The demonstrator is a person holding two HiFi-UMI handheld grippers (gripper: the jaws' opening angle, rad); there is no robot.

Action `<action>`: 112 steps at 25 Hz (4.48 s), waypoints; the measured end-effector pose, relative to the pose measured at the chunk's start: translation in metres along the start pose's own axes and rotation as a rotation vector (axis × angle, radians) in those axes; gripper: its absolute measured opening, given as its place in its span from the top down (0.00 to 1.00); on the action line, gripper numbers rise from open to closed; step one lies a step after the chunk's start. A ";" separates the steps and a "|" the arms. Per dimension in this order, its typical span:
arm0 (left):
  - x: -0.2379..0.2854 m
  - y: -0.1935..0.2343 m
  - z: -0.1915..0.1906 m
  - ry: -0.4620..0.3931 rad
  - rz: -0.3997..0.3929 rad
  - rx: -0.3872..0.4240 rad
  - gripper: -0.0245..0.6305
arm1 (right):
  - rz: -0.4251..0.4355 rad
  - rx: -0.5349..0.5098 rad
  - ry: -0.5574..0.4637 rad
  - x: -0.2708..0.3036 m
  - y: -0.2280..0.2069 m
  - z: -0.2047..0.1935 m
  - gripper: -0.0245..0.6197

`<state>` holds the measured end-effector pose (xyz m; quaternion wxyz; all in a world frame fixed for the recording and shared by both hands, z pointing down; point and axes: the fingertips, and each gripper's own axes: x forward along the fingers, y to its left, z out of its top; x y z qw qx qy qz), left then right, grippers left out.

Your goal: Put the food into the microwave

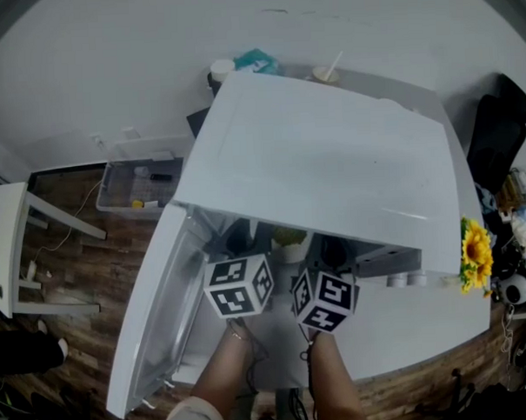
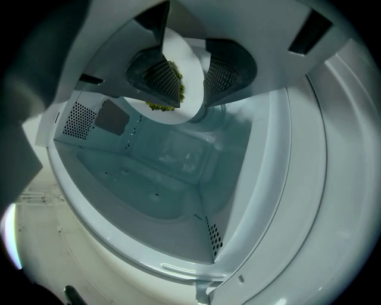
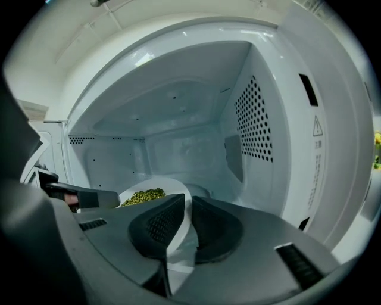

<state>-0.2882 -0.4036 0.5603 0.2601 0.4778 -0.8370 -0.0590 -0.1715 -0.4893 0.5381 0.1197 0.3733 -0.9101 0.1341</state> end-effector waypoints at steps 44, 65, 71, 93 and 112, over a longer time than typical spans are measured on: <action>-0.129 -0.058 -0.024 0.013 -0.049 0.157 0.90 | 0.116 -0.044 0.080 -0.121 0.014 -0.018 0.94; -0.288 -0.128 -0.006 -0.006 -0.130 0.181 0.95 | 0.255 -0.077 0.001 -0.279 0.045 0.039 0.94; -0.302 -0.132 0.004 -0.038 -0.126 0.189 0.95 | 0.270 -0.074 -0.042 -0.292 0.050 0.054 0.94; -0.301 -0.133 0.005 -0.056 -0.111 0.164 0.95 | 0.282 -0.119 -0.019 -0.298 0.056 0.052 0.94; -0.304 -0.138 0.001 -0.048 -0.128 0.171 0.95 | 0.259 -0.122 -0.014 -0.306 0.049 0.047 0.94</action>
